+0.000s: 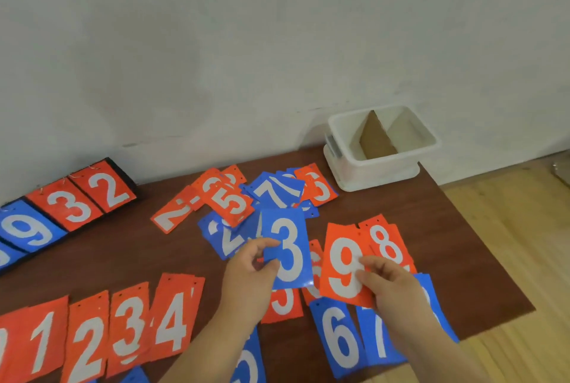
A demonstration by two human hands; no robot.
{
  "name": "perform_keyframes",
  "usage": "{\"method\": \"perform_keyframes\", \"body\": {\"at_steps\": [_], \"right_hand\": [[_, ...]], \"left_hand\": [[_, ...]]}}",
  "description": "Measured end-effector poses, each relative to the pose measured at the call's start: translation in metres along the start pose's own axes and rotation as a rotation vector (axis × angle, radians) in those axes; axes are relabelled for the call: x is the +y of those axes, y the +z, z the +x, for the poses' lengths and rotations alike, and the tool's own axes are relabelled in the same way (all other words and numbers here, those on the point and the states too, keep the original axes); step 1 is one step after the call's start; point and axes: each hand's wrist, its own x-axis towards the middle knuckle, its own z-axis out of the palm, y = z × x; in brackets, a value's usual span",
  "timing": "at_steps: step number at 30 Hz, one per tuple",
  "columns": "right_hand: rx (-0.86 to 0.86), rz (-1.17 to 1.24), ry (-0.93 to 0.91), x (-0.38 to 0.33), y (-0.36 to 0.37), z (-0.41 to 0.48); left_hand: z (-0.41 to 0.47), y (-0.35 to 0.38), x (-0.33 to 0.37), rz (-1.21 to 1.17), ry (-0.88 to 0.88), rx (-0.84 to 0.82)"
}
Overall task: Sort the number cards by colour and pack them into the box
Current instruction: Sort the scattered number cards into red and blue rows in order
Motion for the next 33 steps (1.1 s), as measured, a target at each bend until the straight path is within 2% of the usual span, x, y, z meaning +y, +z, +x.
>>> {"method": "perform_keyframes", "body": {"at_steps": [5,10,13,19,24,29,31,33], "right_hand": [[0.079,-0.039,0.034,0.020,-0.051,0.030],[0.238,-0.497,-0.162,0.015,-0.121,0.079],[0.237,-0.588,-0.193,0.013,-0.160,0.125],[0.080,-0.684,-0.258,0.014,-0.199,0.216],[-0.077,-1.031,-0.329,0.031,-0.201,0.252],[-0.064,-1.206,-0.352,0.035,-0.207,0.255],[-0.095,-1.121,-0.379,0.024,-0.202,0.243],[-0.218,-0.903,-0.357,0.009,-0.187,0.219]], "left_hand": [[0.010,0.034,0.005,0.051,-0.002,-0.087],[0.011,0.072,0.010,0.122,-0.046,-0.092],[0.004,0.094,0.012,0.131,-0.067,-0.033],[-0.026,0.153,0.009,0.092,-0.109,0.143],[-0.047,0.188,0.008,0.099,-0.167,0.222],[-0.061,0.194,0.003,0.099,-0.202,0.285],[-0.066,0.196,0.001,0.077,-0.214,0.306],[-0.072,0.197,0.001,0.062,-0.228,0.322]]}}
